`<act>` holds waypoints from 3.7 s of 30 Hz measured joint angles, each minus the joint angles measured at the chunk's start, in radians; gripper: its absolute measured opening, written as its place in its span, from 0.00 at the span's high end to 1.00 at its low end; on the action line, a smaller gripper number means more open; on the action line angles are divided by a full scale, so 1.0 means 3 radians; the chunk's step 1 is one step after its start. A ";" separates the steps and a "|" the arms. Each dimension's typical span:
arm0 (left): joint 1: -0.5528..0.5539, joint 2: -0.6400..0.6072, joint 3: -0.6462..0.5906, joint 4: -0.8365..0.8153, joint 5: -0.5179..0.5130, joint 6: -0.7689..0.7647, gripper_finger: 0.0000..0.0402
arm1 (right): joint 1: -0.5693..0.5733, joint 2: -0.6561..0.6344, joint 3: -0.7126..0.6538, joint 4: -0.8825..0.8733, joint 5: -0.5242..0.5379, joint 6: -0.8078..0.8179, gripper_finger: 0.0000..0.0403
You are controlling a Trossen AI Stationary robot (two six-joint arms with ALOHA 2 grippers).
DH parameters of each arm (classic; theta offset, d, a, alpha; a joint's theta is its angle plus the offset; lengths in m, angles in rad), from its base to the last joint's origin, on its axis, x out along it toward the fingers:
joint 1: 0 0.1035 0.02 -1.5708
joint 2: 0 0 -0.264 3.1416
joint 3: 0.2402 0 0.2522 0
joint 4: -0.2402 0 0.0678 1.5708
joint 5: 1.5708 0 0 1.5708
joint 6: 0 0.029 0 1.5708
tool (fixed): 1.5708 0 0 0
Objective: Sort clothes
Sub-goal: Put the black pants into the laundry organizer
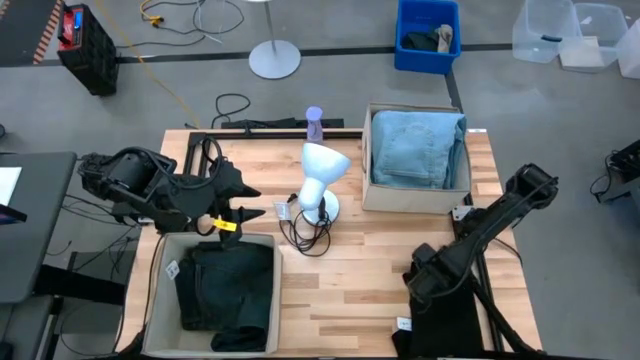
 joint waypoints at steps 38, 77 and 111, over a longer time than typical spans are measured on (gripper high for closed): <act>0.0098 0.0033 -0.0002 0.0063 -0.0159 -0.0051 0.50 | -0.0242 0.0064 -0.0249 0.0889 -0.0118 -0.0589 0.97; 0.0116 0.0033 -0.0002 0.0062 -0.0160 -0.0046 0.50 | -0.0174 0.0056 0.2800 -0.1426 0.2140 -0.1867 1.00; 0.0015 -0.0289 0.0010 -0.0184 -0.0194 -0.0065 0.50 | -0.0313 0.0048 0.4602 -0.0018 0.3119 -0.4715 1.00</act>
